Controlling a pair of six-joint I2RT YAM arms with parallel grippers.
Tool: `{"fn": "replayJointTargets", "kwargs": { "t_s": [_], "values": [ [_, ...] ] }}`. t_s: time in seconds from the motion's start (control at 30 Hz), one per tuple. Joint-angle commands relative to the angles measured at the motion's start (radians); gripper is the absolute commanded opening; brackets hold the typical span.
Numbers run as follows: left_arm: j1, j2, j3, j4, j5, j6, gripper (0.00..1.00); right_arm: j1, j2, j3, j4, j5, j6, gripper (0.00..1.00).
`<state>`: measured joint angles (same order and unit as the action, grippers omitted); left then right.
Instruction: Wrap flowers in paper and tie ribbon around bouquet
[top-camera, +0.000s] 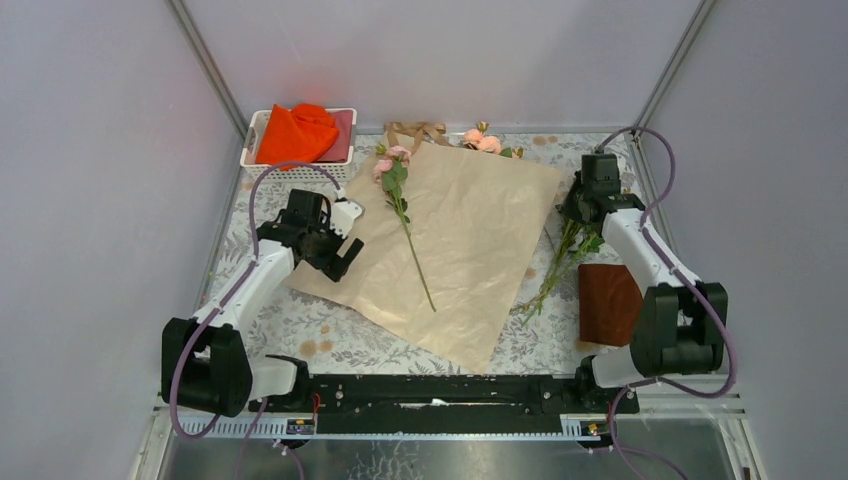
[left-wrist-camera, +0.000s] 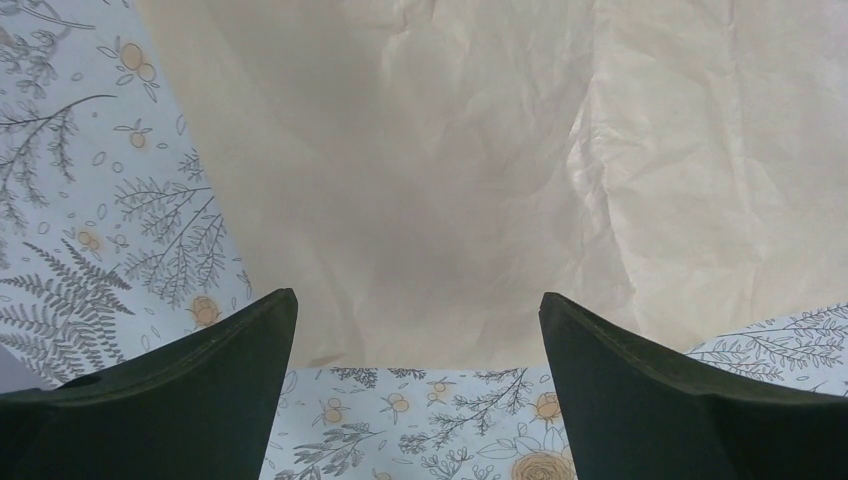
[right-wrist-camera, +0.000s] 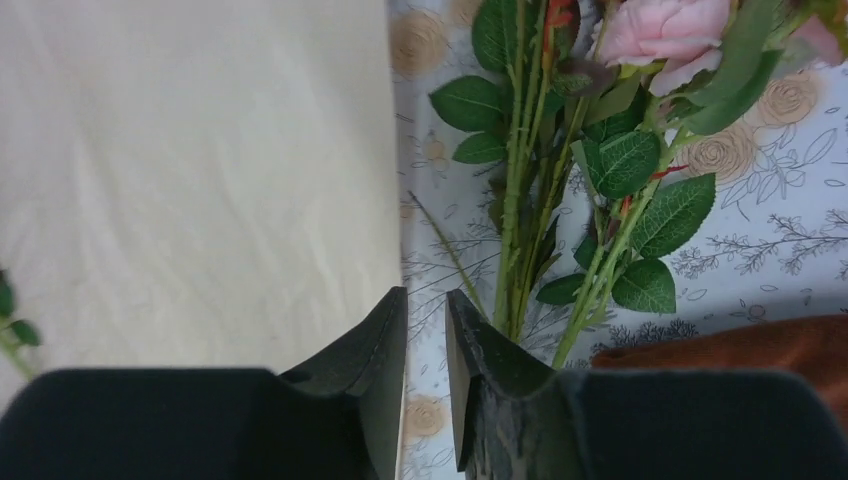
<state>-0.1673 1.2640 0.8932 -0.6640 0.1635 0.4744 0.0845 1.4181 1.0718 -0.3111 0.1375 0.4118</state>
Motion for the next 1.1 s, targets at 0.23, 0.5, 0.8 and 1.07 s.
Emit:
{"fn": "replayJointTargets", "kwargs": {
  "t_s": [0.23,0.5,0.8,1.07],
  "values": [
    [0.003,-0.027,-0.019,0.042,0.000,-0.010,0.98,-0.014,0.371,0.167,-0.097,-0.004,-0.097,0.21],
    [0.003,-0.018,-0.027,0.046,0.019,-0.016,0.98,0.012,0.470,0.212,-0.007,-0.193,-0.115,0.19],
    [0.003,-0.016,-0.022,0.051,0.005,0.009,0.98,0.192,0.464,0.230,0.092,-0.250,-0.115,0.30],
    [0.003,-0.013,-0.008,0.055,0.023,-0.005,0.98,0.204,0.456,0.219,0.116,-0.286,-0.118,0.39]
  ]
}}
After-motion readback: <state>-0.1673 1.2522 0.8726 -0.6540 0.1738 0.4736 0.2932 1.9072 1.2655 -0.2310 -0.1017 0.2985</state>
